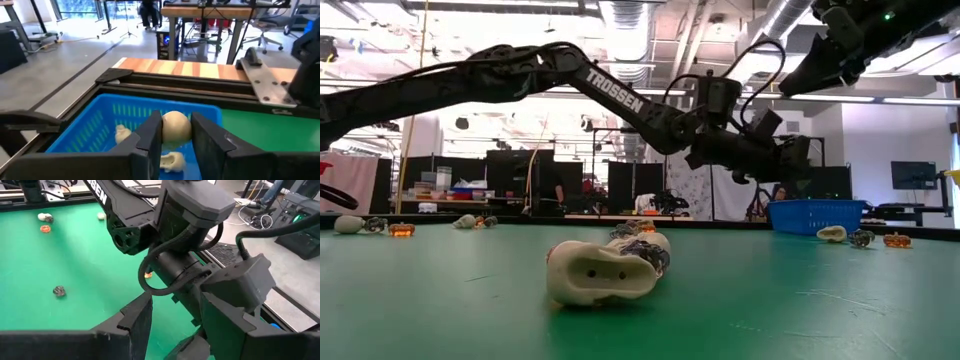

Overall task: Sort Halloween decoration
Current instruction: Put the white skull toy into the blue bin, then put the black skull toy into the yellow bin

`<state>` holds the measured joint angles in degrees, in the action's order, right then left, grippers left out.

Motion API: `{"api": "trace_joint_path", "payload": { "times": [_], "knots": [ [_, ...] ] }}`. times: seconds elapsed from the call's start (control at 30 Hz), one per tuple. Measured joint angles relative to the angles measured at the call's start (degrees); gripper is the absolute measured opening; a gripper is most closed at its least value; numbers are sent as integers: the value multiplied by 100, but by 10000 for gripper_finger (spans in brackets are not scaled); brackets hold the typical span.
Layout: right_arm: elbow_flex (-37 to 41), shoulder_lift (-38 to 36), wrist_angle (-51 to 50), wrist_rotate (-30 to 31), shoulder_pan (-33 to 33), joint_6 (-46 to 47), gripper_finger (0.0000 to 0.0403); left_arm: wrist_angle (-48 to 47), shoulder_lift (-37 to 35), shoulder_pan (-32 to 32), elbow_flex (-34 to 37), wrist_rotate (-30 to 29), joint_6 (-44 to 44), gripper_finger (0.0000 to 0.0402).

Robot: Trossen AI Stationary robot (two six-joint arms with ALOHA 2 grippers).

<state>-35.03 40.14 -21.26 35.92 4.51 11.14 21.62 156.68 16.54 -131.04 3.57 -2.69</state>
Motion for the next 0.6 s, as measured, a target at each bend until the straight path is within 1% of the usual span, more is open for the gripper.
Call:
{"api": "trace_joint_path", "payload": {
  "times": [0.23,0.37,0.47,0.6],
  "knots": [
    [0,0,-2,-4,0,0,195,13,7,-10,0,11,-64,150],
    [0,0,-4,-73,0,0,195,-86,1,-9,0,23,-162,174],
    [0,0,-14,-155,8,-2,195,-822,-202,-15,2,55,-453,179],
    [0,-4,-41,-153,117,-4,195,-2318,-760,-78,4,-196,-1094,180]
  ]
}}
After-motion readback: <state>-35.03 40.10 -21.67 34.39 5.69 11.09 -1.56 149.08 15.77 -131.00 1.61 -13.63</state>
